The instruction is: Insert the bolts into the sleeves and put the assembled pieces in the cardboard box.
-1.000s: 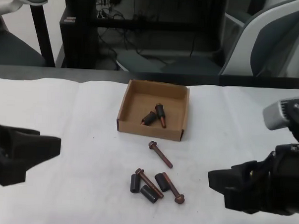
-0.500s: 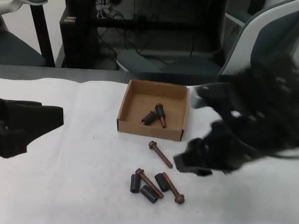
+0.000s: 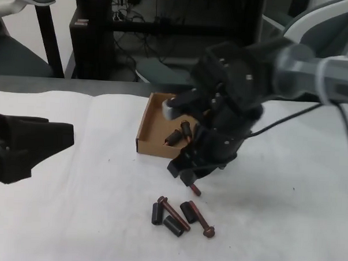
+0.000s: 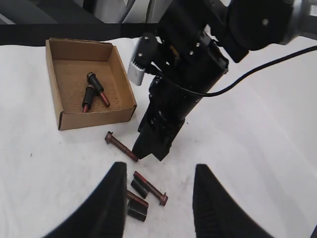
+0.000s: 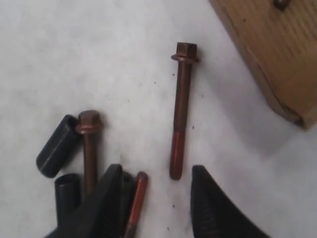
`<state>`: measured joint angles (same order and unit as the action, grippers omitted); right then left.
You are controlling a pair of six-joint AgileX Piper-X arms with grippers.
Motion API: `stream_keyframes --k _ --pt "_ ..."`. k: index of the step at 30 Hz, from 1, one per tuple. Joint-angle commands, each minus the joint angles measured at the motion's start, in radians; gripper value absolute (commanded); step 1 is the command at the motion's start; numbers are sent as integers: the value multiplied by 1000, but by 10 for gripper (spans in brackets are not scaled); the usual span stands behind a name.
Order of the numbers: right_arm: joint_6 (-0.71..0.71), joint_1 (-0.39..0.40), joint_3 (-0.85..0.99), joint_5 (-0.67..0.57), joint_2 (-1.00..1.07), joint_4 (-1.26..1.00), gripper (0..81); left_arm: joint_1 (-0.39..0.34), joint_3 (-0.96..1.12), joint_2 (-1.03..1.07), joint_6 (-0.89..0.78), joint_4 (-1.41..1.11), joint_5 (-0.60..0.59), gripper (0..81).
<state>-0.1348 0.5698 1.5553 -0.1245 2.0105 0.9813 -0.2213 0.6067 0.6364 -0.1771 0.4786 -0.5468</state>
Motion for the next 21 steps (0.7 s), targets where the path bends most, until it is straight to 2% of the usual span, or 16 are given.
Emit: stream_keyframes --k 1,9,21 --pt "-65 -5 84 32 61 91 442 0 2 -9 -2 -12 2 437" --pt "-121 -5 201 67 145 114 442 0 2 -9 -2 -12 2 437" --pt "-134 -5 201 67 152 63 442 0 2 -9 -2 -12 8 437"
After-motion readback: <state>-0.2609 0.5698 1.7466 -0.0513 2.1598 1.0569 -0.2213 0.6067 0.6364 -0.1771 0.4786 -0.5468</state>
